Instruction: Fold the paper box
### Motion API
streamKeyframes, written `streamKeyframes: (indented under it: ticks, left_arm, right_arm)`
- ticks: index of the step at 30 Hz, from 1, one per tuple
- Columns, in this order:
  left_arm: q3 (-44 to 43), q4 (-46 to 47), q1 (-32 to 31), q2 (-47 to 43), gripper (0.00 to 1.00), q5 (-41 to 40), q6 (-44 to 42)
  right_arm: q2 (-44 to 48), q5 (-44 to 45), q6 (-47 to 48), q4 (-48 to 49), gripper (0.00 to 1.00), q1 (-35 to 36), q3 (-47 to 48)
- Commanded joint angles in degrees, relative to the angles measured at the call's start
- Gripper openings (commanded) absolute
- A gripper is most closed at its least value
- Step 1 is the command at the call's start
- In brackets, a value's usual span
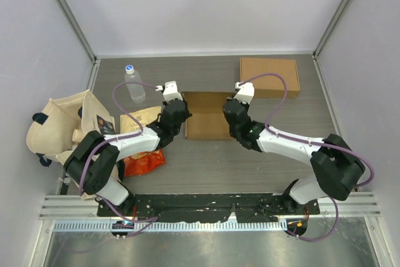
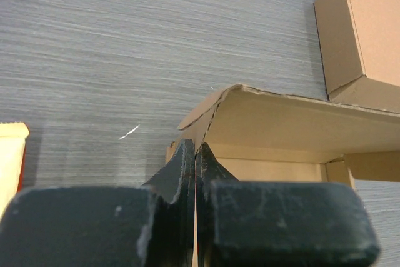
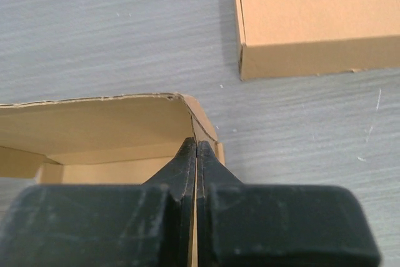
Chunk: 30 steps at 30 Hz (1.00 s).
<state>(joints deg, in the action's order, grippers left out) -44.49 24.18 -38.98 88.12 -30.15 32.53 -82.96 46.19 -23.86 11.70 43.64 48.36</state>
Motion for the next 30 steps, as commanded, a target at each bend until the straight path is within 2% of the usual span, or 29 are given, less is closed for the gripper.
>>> streamKeyframes:
  ticks: [1,13,19,22,30]
  left_arm:
    - [3.09,10.09,-1.27,-1.98,0.0,-6.5,0.34]
    - [10.47,12.47,-7.16,-4.09,0.0,-10.63,1.92]
    - [12.5,12.55,-9.35,-4.44,0.0,-11.42,5.6]
    - [12.06,8.61,-9.62,-5.23,0.0,-10.19,11.49]
    - [15.48,12.38,-11.99,-2.95,0.0,-10.89,12.91]
  right_arm:
    - [2.27,8.74,2.67,16.31,0.01,1.01,-6.77]
    - [5.88,9.53,3.73,27.14,0.01,4.44,-19.69]
    - [6.58,9.26,4.43,32.59,0.01,6.63,-24.0]
    - [6.32,9.79,4.43,33.91,0.01,7.25,-24.71]
    - [6.76,8.56,5.93,38.04,0.01,8.66,-29.28]
